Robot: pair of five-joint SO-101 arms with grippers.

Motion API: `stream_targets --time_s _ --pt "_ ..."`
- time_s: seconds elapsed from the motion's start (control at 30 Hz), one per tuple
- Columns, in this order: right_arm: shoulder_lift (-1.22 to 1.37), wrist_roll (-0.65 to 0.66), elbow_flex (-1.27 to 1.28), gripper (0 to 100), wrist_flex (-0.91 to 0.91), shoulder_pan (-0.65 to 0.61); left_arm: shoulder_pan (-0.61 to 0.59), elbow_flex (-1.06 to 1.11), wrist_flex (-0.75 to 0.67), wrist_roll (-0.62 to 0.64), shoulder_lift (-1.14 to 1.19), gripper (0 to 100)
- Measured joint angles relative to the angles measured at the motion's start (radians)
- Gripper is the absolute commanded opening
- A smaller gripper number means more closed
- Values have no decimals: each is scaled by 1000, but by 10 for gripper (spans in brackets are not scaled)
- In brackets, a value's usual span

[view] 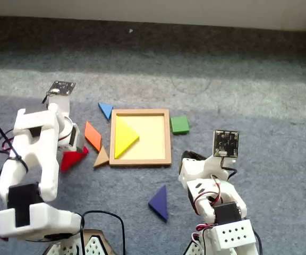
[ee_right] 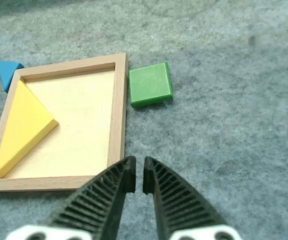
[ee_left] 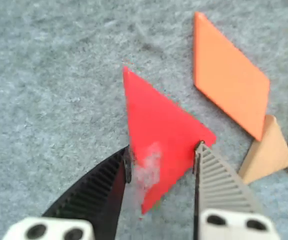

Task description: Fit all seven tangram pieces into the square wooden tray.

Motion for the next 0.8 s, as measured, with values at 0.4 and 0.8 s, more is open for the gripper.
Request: stream_targets --time_s 0.4,0.8 --pt "0 0 0 44 0 0 81 97 0 -2 -213 327" --pt "0 0 0 44 0 0 -18 97 -15 18 -87 347"
